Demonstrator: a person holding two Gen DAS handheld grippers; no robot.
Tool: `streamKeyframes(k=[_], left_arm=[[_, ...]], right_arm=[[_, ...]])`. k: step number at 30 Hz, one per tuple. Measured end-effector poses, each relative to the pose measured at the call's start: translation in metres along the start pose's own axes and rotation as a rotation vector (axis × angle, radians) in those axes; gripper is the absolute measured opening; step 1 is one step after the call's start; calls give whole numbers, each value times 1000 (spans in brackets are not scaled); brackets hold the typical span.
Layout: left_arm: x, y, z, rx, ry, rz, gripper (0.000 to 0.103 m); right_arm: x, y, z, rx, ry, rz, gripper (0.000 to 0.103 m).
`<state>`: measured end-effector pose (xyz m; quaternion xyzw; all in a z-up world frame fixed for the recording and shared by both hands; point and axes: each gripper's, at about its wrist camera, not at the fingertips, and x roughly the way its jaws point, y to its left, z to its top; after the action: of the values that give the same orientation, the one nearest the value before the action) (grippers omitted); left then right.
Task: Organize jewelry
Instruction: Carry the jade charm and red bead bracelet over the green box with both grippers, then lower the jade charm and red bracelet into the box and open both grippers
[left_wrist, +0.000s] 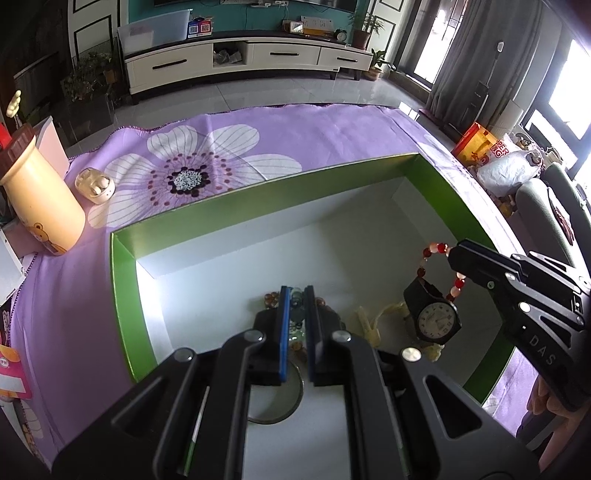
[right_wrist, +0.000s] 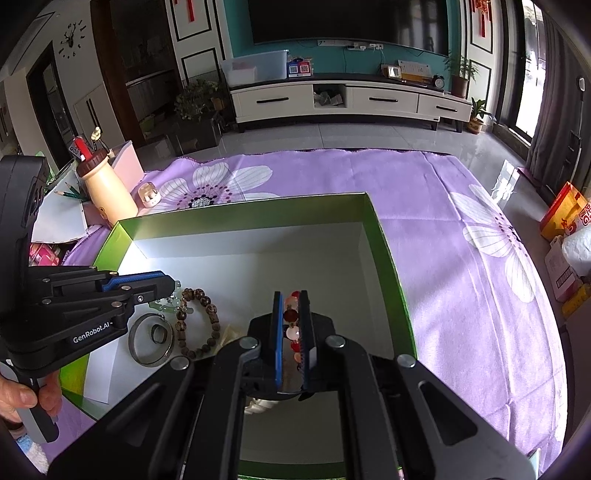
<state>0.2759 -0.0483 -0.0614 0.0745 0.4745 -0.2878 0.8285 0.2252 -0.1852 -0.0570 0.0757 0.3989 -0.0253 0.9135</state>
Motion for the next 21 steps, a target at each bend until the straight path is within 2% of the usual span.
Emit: streamKeyframes(k=[21], left_arm=[[9,-1,-2,10,37,15,7]], right_arm=[[15,-6,-1,12,57,-16,7]])
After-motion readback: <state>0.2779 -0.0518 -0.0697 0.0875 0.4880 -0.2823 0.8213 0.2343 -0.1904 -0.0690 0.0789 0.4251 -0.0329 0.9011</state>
